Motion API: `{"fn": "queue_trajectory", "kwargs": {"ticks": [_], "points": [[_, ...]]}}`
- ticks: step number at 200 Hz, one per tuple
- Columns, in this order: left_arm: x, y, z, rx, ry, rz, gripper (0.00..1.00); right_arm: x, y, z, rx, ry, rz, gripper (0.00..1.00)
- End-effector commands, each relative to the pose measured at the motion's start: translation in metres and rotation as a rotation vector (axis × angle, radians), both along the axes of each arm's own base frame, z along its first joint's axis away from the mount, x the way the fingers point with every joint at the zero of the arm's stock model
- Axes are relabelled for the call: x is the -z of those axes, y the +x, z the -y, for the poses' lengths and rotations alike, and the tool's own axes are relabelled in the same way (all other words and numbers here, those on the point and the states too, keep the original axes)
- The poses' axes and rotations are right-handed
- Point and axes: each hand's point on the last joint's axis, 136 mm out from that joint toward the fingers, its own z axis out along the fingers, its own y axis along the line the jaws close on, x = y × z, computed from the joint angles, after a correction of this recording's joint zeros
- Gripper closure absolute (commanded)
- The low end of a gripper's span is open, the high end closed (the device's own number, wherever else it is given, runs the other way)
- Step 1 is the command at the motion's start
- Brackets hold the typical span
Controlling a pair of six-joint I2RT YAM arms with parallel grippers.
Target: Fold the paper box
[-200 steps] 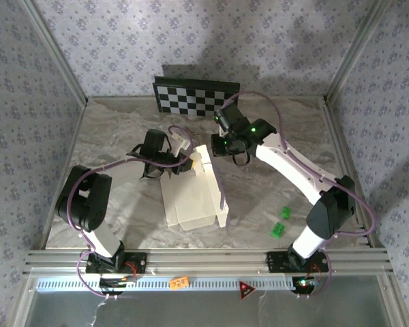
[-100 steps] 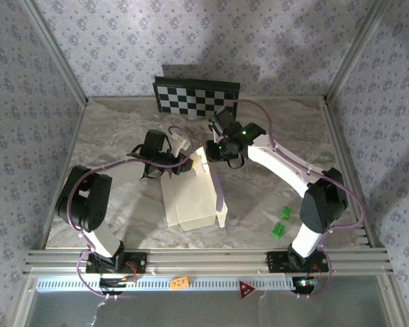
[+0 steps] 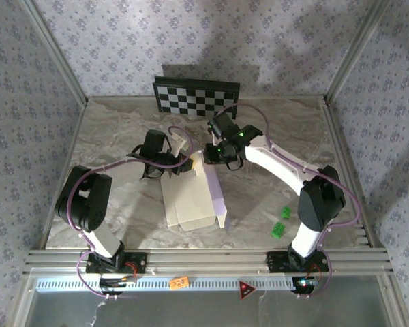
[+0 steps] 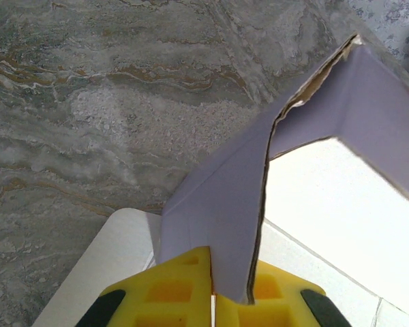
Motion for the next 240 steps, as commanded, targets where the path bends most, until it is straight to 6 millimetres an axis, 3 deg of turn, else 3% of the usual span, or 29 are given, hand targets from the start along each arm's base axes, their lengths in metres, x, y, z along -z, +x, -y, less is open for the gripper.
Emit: {"fn": "queue_trajectory", "kwargs": {"ticks": [1, 58, 136, 172, 240], "points": [[0.057, -0.044, -0.015, -0.008, 0.132, -0.239, 0.92, 0.024, -0.009, 0.001, -0.020, -0.024, -0.066, 0.70], [0.048, -0.049, -0.015, -0.004, 0.134, -0.238, 0.91, 0.027, -0.008, -0.001, -0.025, 0.050, -0.081, 0.71], [0.028, -0.075, -0.011, 0.014, 0.177, -0.200, 0.87, 0.021, 0.017, -0.009, -0.106, 0.226, -0.060, 0.72], [0.029, -0.072, -0.012, 0.004, 0.199, -0.198, 0.83, 0.034, 0.013, -0.004, -0.143, 0.204, -0.097, 0.73], [-0.030, -0.061, -0.016, -0.009, 0.136, 0.014, 0.65, 0.039, 0.016, 0.004, -0.120, 0.217, -0.104, 0.74]]}}
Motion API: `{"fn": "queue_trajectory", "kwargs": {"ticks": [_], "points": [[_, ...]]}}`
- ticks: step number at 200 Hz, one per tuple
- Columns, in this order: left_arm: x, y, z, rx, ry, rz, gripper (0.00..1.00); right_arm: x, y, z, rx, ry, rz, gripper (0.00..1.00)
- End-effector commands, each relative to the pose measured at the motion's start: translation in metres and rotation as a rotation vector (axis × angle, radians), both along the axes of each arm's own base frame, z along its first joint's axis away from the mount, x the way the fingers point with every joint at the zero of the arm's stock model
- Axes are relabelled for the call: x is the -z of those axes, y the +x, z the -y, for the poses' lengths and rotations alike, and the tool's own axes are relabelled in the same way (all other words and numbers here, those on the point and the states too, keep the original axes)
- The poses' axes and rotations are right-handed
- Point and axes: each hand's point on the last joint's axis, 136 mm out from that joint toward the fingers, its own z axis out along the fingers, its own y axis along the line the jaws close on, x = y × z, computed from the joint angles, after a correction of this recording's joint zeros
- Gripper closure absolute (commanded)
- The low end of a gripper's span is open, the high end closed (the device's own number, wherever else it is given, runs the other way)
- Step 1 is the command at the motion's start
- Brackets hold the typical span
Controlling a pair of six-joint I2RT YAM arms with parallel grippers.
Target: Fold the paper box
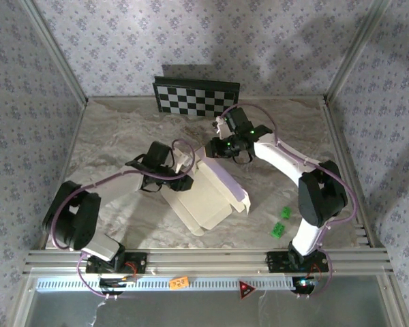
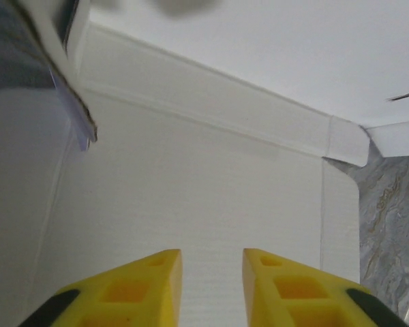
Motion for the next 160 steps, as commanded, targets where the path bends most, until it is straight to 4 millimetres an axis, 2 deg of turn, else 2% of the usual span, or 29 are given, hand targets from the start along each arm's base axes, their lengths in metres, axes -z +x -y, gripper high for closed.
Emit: {"fn": "queue_trajectory", "kwargs": {"ticks": [1, 25, 41, 62, 78, 94, 117, 140, 160], "points": [[-0.037, 0.007, -0.003, 0.004, -0.030, 0.127, 0.65, 0.033, -0.012, 0.009, -0.011, -0.059, -0.093, 0.74], [-0.057, 0.018, -0.013, -0.023, -0.048, 0.202, 0.64, 0.033, -0.011, 0.010, -0.008, -0.057, -0.094, 0.74], [-0.064, 0.031, -0.025, -0.069, -0.054, 0.219, 0.61, 0.032, -0.009, 0.010, -0.007, -0.054, -0.092, 0.74], [-0.059, 0.057, -0.050, -0.173, -0.027, 0.233, 0.58, 0.032, -0.007, 0.010, -0.007, -0.052, -0.090, 0.74], [-0.053, 0.074, -0.060, -0.182, -0.047, 0.216, 0.56, 0.033, -0.007, 0.010, -0.008, -0.049, -0.093, 0.75], [-0.045, 0.083, -0.053, -0.104, -0.057, 0.222, 0.48, 0.035, -0.006, 0.008, -0.012, -0.047, -0.101, 0.74], [-0.031, 0.095, -0.039, 0.017, -0.073, 0.219, 0.47, 0.037, -0.005, 0.008, -0.016, -0.041, -0.112, 0.75], [-0.032, 0.096, -0.018, 0.152, -0.151, 0.242, 0.45, 0.040, -0.004, 0.008, -0.020, -0.040, -0.123, 0.75], [-0.028, 0.095, -0.006, 0.232, -0.149, 0.277, 0.43, 0.044, -0.003, 0.010, -0.022, -0.036, -0.136, 0.75]]}}
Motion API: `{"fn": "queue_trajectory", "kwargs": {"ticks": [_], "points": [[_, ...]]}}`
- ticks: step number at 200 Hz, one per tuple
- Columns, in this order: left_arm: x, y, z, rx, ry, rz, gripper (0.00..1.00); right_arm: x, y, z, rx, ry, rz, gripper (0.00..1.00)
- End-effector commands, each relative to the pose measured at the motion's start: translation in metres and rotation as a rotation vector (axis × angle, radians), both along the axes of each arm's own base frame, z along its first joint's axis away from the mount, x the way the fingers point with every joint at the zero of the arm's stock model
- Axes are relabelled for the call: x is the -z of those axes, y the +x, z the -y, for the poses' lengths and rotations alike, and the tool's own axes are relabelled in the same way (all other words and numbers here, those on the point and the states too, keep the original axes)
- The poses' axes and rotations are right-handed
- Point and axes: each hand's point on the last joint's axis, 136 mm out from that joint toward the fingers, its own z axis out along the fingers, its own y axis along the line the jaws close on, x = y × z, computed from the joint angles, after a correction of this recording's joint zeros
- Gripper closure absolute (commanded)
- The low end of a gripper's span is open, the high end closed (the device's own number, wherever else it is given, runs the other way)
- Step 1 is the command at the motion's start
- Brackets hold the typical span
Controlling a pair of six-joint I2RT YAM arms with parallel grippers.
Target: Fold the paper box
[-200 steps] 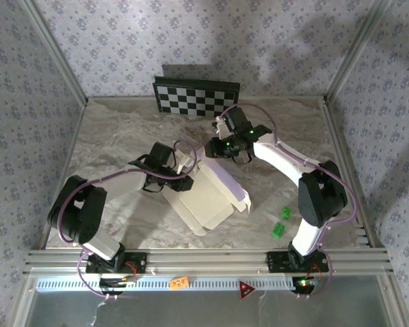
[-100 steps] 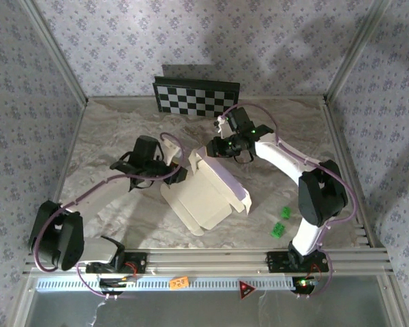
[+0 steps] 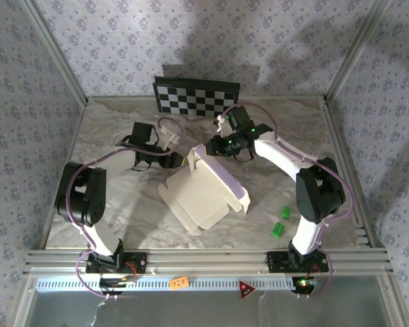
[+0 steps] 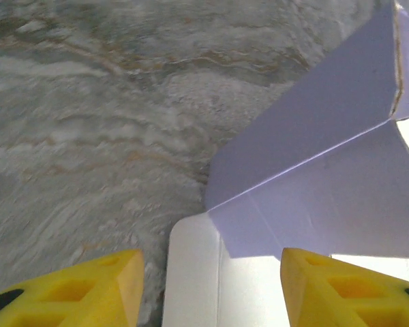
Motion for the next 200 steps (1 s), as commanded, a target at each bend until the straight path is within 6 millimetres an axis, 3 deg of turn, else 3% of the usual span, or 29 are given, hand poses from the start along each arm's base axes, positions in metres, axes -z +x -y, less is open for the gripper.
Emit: {"fn": "queue_trajectory", "kwargs": {"ticks": [1, 97, 200], "points": [[-0.021, -0.005, 0.027, 0.192, -0.069, 0.120, 0.43, 0.040, -0.012, 0.011, -0.010, -0.084, -0.110, 0.75], [-0.004, -0.014, 0.051, 0.299, -0.088, 0.107, 0.51, 0.043, -0.004, 0.003, -0.040, -0.015, -0.141, 0.74], [0.001, -0.015, 0.058, 0.260, -0.014, 0.147, 0.84, 0.043, -0.006, -0.004, -0.068, 0.052, -0.190, 0.74]]}}
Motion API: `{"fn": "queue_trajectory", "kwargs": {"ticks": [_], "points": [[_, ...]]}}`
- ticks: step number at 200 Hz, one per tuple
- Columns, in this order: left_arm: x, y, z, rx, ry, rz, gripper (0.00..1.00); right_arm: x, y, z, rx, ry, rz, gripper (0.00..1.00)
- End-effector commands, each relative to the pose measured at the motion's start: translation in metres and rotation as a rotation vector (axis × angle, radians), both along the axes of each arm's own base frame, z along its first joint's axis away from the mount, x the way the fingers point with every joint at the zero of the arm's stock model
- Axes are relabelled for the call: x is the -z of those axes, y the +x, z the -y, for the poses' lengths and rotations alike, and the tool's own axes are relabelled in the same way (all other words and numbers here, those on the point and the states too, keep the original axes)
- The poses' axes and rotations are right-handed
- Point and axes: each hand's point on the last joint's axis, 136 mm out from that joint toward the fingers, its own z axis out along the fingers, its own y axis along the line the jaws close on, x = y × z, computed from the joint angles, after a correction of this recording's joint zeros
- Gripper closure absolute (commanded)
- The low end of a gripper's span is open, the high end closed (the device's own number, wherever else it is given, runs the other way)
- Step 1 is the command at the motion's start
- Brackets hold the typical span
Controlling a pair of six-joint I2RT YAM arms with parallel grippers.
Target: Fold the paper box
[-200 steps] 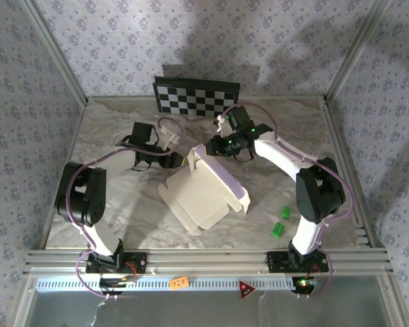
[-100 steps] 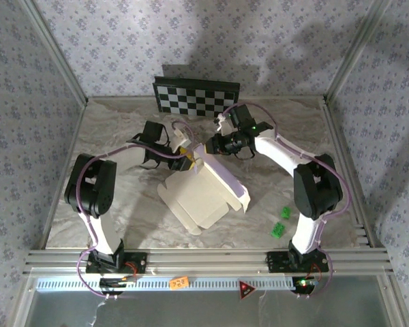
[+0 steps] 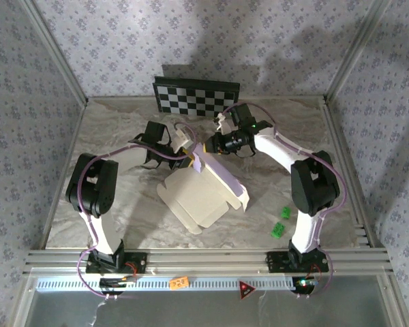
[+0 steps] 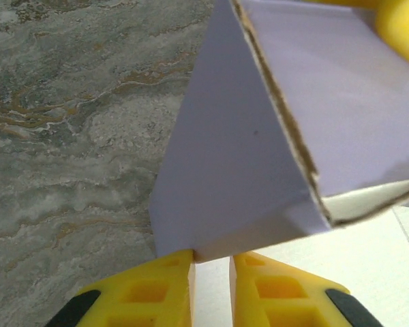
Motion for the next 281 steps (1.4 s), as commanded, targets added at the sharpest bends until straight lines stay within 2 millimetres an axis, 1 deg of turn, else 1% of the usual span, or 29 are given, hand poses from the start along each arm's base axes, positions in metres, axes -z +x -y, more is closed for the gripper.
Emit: {"fn": "queue_trajectory", "kwargs": {"ticks": [1, 13, 22, 47, 62, 83, 99, 111, 122, 131, 139, 186, 202, 215, 230, 243, 258, 281], "points": [[-0.008, -0.009, 0.017, 0.038, -0.021, 0.030, 0.85, 0.040, -0.013, 0.003, -0.006, -0.075, -0.111, 0.74], [-0.007, -0.007, 0.016, 0.018, -0.013, 0.035, 0.86, 0.041, -0.014, 0.003, -0.009, -0.072, -0.112, 0.74], [-0.005, -0.001, 0.014, -0.019, 0.004, 0.041, 0.85, 0.041, -0.015, 0.003, -0.010, -0.072, -0.114, 0.74], [-0.001, 0.014, 0.008, -0.102, 0.039, 0.044, 0.69, 0.042, -0.015, 0.004, -0.011, -0.071, -0.115, 0.74], [-0.001, 0.016, 0.010, -0.100, 0.039, 0.026, 0.59, 0.043, -0.016, 0.004, -0.013, -0.073, -0.117, 0.74], [-0.005, 0.016, 0.016, -0.071, 0.017, 0.016, 0.55, 0.044, -0.017, 0.004, -0.012, -0.073, -0.121, 0.74], [-0.009, 0.014, 0.020, -0.043, -0.010, 0.024, 0.56, 0.045, -0.017, 0.004, -0.015, -0.072, -0.122, 0.74], [-0.011, 0.013, 0.022, -0.029, -0.025, 0.029, 0.60, 0.045, -0.018, 0.005, -0.014, -0.072, -0.125, 0.74], [-0.010, 0.012, 0.024, -0.024, -0.025, 0.031, 0.69, 0.044, -0.017, 0.005, -0.013, -0.071, -0.125, 0.73], [-0.010, 0.012, 0.024, -0.025, -0.023, 0.031, 0.74, 0.042, -0.017, 0.005, -0.009, -0.068, -0.124, 0.71], [-0.008, 0.011, 0.023, -0.029, -0.015, 0.031, 0.78, 0.040, -0.016, 0.005, -0.008, -0.064, -0.121, 0.68], [-0.003, 0.008, 0.016, -0.069, 0.036, 0.060, 0.87, 0.025, -0.017, 0.004, 0.003, -0.037, -0.113, 0.61], [-0.002, 0.008, 0.012, -0.089, 0.053, 0.068, 0.89, 0.020, -0.017, 0.004, 0.011, -0.028, -0.112, 0.55], [-0.002, 0.006, 0.010, -0.100, 0.061, 0.070, 0.89, 0.017, -0.018, 0.003, 0.010, -0.023, -0.109, 0.54], [-0.002, 0.004, 0.006, -0.123, 0.082, 0.070, 0.90, 0.019, -0.021, 0.004, 0.012, -0.031, -0.114, 0.54], [-0.002, -0.001, 0.004, -0.140, 0.108, 0.072, 0.91, 0.025, -0.024, 0.007, 0.018, -0.053, -0.130, 0.56], [-0.003, -0.010, 0.007, -0.140, 0.108, 0.073, 0.90, 0.030, -0.028, 0.008, 0.014, -0.061, -0.139, 0.59], [-0.009, -0.017, 0.013, -0.147, 0.066, 0.083, 0.82, 0.039, -0.032, 0.006, 0.003, -0.070, -0.158, 0.64]]}}
